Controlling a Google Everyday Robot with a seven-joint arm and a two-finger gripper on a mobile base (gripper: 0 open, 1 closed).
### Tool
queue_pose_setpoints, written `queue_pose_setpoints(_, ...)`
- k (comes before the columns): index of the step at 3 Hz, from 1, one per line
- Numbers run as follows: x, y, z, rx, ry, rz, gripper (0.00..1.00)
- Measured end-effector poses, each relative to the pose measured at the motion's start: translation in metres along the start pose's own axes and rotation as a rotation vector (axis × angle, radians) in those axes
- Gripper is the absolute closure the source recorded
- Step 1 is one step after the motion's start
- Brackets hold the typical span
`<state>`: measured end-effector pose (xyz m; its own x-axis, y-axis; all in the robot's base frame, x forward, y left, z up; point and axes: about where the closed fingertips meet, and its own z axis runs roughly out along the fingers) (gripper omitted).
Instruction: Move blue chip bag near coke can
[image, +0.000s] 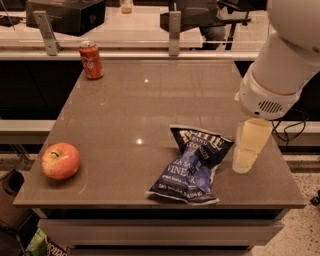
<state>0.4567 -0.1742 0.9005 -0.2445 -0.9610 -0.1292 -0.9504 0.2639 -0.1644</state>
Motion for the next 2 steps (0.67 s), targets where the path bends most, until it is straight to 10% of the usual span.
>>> queue_pose_setpoints(2, -0.032, 0.024, 0.023, -0.084, -0.043, -0.048, 0.00)
